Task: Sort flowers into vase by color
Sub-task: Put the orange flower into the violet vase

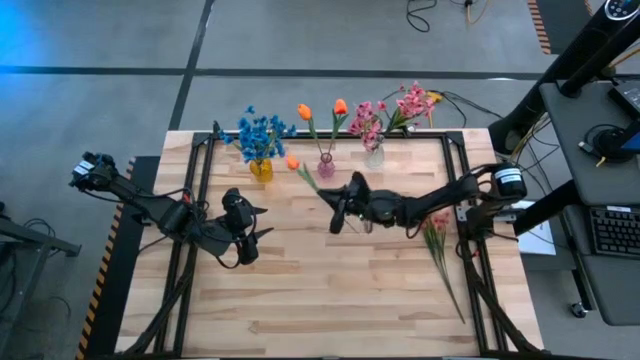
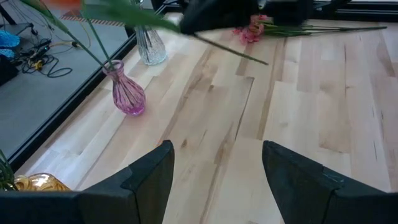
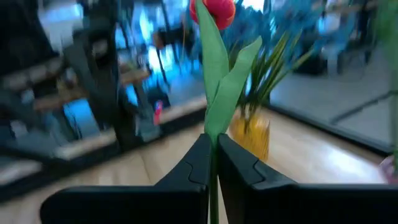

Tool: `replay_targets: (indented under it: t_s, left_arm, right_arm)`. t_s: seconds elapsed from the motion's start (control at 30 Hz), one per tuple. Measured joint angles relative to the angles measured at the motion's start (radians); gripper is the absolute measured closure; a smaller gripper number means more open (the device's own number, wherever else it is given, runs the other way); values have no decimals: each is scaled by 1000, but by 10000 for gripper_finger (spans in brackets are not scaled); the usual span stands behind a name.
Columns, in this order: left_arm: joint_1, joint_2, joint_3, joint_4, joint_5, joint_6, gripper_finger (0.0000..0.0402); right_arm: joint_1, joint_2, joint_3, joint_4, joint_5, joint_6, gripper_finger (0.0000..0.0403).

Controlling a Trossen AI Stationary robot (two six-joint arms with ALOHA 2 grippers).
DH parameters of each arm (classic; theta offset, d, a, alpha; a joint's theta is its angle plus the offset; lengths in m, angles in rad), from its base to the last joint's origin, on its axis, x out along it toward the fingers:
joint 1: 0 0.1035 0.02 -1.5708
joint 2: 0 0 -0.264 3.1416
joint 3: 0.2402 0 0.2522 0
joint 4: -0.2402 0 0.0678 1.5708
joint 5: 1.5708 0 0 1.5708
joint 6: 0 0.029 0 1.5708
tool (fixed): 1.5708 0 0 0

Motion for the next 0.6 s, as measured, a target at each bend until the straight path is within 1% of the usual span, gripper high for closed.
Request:
replay_targets:
  t_s: [0.17,0.27,0.37,0.47,0.6]
  left_arm:
    - [0,0,0,0,0,3,176]
    - [0,0,0,2,0,3,176]
    - [0,0,0,3,0,3,176]
    - [0,0,0,4,-1,3,176]
    - [0,0,0,40,-1,27,176]
  right_arm:
    - [-50,38,-70,396,-46,-47,390]
    - [-69,68,-73,558,-67,-125,390]
    - [-87,86,-43,616,-98,-185,390]
    - [-107,97,-2,627,-117,-211,390]
    - [-123,100,33,630,-284,-188,390]
